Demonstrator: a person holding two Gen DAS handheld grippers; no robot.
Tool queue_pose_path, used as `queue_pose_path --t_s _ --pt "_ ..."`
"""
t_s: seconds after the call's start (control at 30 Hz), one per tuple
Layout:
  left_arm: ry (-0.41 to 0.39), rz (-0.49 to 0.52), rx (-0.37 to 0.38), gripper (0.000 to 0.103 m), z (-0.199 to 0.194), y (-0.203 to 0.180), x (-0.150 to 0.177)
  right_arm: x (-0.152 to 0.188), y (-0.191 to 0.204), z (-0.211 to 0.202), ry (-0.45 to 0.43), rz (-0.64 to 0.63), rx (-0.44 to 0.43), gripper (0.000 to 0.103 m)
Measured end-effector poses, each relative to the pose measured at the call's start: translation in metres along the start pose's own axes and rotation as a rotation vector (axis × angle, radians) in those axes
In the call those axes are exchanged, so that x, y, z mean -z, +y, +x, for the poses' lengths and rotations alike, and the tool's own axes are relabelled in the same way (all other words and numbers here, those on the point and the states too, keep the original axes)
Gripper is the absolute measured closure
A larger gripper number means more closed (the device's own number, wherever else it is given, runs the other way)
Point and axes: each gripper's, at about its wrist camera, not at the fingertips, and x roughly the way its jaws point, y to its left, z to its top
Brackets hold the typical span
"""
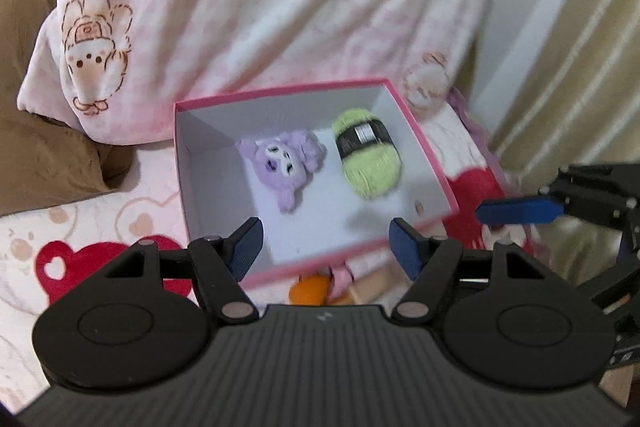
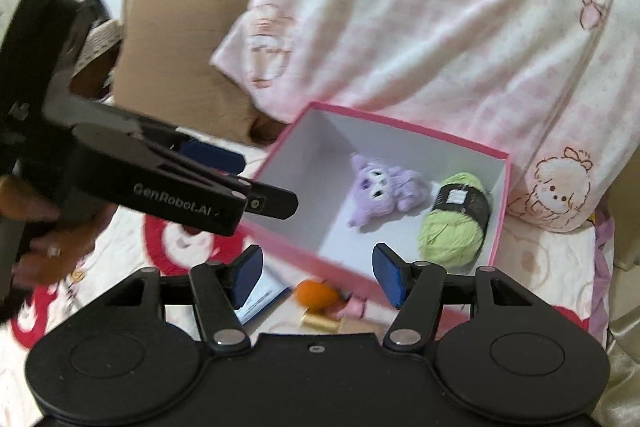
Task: Organize objects
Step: 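Move the left gripper to the blue-white wet-wipes pack and grasp it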
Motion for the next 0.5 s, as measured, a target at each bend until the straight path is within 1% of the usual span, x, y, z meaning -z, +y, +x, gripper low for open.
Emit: queue_pose_path --t_s 0.1,0.2,0.27,0.33,0.43,0.5 --pt "0.025 0.045 -0.017 0.034 -0.015 -0.007 0.014 0.014 0.015 -0.013 -0.008 -0.018 -0.024 0.031" --pt "0.066 0.031 -0.006 0.033 -0.024 -0.008 0.028 0.031 0.027 -0.018 -0.001 -0.012 -0.067 0.031" --pt "0.078 0.038 -0.008 0.033 -0.028 -0.011 0.039 0.041 0.034 -0.017 0.007 -0.010 -0.081 0.030" --pt "0.079 0.043 -0.006 0.032 -0.031 -0.011 0.051 0.052 0.042 -0.014 0.013 -0.010 -0.103 0.027" --pt "0.083 0.030 -0.009 0.031 -0.032 -0.005 0.070 0.067 0.053 -0.002 0.032 0.002 -0.141 0.024" --pt "0.083 0.037 -0.013 0.028 -0.030 0.000 0.081 0.076 0.060 0.010 0.034 0.003 -0.164 0.020"
